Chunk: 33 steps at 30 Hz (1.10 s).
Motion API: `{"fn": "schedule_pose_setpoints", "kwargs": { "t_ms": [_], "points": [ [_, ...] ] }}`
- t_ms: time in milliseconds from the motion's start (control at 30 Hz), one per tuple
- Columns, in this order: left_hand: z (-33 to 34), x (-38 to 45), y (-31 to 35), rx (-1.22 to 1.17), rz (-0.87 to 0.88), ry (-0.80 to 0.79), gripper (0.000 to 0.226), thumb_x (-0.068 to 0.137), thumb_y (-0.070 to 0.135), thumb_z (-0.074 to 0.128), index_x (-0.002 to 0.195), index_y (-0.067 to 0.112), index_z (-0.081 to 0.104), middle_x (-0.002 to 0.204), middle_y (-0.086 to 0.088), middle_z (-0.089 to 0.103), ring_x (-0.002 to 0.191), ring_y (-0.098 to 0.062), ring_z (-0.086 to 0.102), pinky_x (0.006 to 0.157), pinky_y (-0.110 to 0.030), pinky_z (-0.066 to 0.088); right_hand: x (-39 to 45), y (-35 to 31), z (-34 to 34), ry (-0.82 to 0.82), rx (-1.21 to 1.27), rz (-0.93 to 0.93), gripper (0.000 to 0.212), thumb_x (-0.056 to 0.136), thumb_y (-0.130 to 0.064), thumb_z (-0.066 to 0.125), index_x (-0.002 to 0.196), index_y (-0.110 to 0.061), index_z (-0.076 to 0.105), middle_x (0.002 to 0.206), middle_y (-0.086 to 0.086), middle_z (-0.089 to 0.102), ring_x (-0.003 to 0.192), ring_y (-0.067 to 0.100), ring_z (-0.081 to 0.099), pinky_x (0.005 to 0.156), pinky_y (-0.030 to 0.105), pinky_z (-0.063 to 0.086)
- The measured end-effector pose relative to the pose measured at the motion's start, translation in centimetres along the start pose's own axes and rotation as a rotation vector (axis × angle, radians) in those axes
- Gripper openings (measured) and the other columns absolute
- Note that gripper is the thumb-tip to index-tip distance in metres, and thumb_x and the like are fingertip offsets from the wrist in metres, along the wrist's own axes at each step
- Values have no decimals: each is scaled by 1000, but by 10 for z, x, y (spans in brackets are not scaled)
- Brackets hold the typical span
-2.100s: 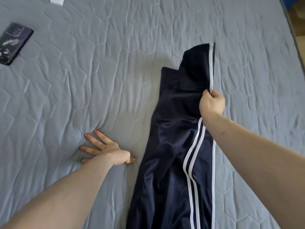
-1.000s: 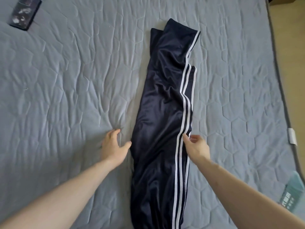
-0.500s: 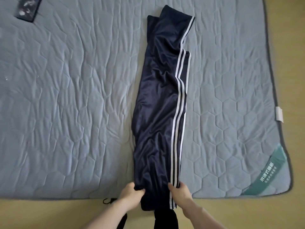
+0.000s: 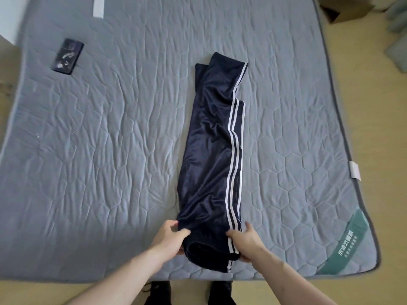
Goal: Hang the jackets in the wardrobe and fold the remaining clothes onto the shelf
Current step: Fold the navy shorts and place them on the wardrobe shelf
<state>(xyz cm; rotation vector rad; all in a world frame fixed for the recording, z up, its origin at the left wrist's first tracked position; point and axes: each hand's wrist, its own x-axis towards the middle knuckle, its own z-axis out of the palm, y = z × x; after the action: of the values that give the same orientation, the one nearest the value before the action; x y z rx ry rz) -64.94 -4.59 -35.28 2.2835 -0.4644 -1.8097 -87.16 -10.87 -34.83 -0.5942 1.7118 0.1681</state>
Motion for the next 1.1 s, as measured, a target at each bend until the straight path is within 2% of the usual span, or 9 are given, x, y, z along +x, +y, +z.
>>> {"fn": "schedule_pose_setpoints", "kwargs": {
  "t_ms": [100, 200, 333, 433, 600, 700, 933, 1033, 1100],
  "points": [
    [-15, 9, 49, -170, 74, 32, 39, 88, 26, 74, 122, 27, 55, 106, -8, 74, 84, -25, 76, 80, -42, 63, -10, -49, -22, -61, 84, 2, 21, 89, -26, 67, 106, -30, 56, 55, -5, 57, 39, 11, 53, 44, 19, 36],
    [-26, 21, 100, -288, 148, 23, 11, 95, 14, 67, 103, 15, 74, 102, -16, 75, 79, -24, 74, 65, -34, 62, -8, -93, -42, -105, 194, -3, 13, 90, -29, 70, 94, -17, 68, 57, -3, 62, 44, 13, 61, 41, 19, 38],
    [-34, 39, 158, -445, 245, 29, 16, 102, 21, 58, 97, 11, 70, 79, -8, 76, 66, -19, 75, 56, -30, 58, 8, -145, -57, -133, 406, -103, 14, 98, -31, 59, 101, -20, 68, 64, -1, 67, 52, 14, 65, 45, 19, 42],
    [-34, 57, 179, -513, 299, 87, 15, 105, 26, 52, 112, 17, 61, 87, -6, 77, 72, -21, 76, 57, -31, 59, 28, -165, -61, 2, 547, -191, 19, 104, -33, 53, 111, -17, 61, 86, 1, 76, 72, 22, 75, 54, 26, 55],
    [-29, 97, 144, -108, 226, 259, 42, 97, 28, 65, 133, 10, 58, 120, -7, 69, 109, -28, 67, 98, -39, 53, 79, -138, -40, 294, 10, -275, 59, 96, -38, 62, 148, -17, 46, 126, 4, 66, 113, 29, 66, 93, 41, 56],
    [-23, 114, 112, 16, 138, 249, 63, 90, 35, 72, 143, 9, 50, 141, -8, 56, 127, -26, 56, 100, -29, 41, 101, -113, -28, 280, -97, -246, 82, 90, -43, 69, 157, -18, 28, 154, 6, 46, 133, 28, 54, 102, 36, 47],
    [-6, 147, 85, -127, 45, 63, 78, 65, 59, 84, 126, 27, 47, 120, 11, 60, 107, -13, 61, 93, -41, 57, 137, -97, -13, 286, -42, -197, 86, 84, -38, 75, 153, -13, 30, 135, 3, 56, 104, 20, 57, 87, 33, 48],
    [4, 156, 90, -234, 50, 140, 83, 58, 60, 87, 122, 26, 47, 113, 9, 62, 100, -15, 65, 79, -35, 60, 146, -98, -13, 297, 31, -196, 76, 85, -39, 75, 147, -14, 40, 131, 2, 59, 114, 25, 62, 90, 35, 53],
    [12, 162, 91, -261, 47, 245, 69, 65, 51, 86, 118, 22, 53, 108, 1, 66, 96, -25, 67, 82, -37, 56, 146, -96, -16, 261, 106, -190, 57, 87, -36, 74, 135, -16, 50, 111, -7, 66, 102, 19, 67, 74, 29, 53]
  ]
}}
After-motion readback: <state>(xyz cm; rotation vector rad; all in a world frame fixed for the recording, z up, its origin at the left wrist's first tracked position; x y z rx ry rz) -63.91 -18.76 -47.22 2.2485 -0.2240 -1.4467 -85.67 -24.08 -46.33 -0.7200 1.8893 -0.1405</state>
